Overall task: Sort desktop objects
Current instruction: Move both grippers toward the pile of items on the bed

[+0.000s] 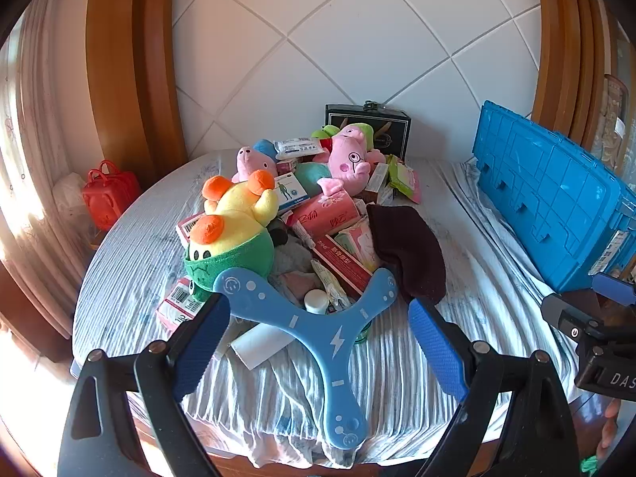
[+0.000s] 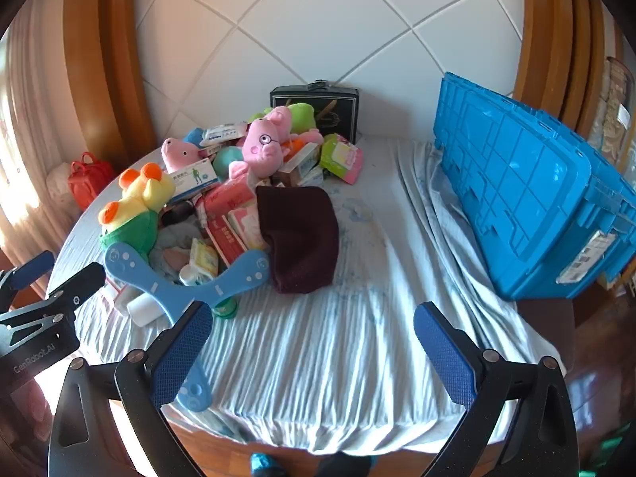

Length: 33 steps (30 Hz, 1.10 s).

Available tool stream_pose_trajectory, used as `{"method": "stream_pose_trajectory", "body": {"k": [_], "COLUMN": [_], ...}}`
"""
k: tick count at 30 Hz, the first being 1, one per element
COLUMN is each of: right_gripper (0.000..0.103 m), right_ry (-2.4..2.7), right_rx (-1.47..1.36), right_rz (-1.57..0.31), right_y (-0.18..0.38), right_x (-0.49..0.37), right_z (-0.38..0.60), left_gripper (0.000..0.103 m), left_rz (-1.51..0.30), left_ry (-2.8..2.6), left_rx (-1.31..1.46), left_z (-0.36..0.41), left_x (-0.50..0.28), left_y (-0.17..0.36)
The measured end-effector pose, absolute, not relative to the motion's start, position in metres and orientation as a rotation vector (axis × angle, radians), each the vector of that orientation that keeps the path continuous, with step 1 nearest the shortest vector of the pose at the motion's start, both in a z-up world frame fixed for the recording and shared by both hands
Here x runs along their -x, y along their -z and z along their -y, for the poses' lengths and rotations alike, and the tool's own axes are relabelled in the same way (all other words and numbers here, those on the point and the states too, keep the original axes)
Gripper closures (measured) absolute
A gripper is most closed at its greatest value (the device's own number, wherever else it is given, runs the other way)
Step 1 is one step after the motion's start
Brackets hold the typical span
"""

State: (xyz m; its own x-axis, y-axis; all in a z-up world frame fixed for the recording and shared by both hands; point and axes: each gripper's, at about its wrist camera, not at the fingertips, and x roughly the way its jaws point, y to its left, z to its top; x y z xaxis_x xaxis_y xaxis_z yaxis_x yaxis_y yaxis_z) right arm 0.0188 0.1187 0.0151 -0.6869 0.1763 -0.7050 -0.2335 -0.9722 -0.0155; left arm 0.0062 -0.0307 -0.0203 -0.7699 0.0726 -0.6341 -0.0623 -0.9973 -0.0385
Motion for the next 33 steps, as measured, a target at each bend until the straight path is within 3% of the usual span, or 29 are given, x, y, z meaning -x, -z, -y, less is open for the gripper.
{"method": "stream_pose_trajectory", "body": {"k": [33], "right_gripper": [0.0], "right_ry": [-2.645], "right_rx": [1.209], "right_rz": [-0.164], "right_y": [0.012], "right_x": [-0.013], "right_z": [-0.13], "left_gripper": [0.011], "left_rz": [0.034], "left_ry": [-2.813], "left_rx": [1.155], "left_z": [0.035], "left_x": [0.002], "left_y": [0.057]}}
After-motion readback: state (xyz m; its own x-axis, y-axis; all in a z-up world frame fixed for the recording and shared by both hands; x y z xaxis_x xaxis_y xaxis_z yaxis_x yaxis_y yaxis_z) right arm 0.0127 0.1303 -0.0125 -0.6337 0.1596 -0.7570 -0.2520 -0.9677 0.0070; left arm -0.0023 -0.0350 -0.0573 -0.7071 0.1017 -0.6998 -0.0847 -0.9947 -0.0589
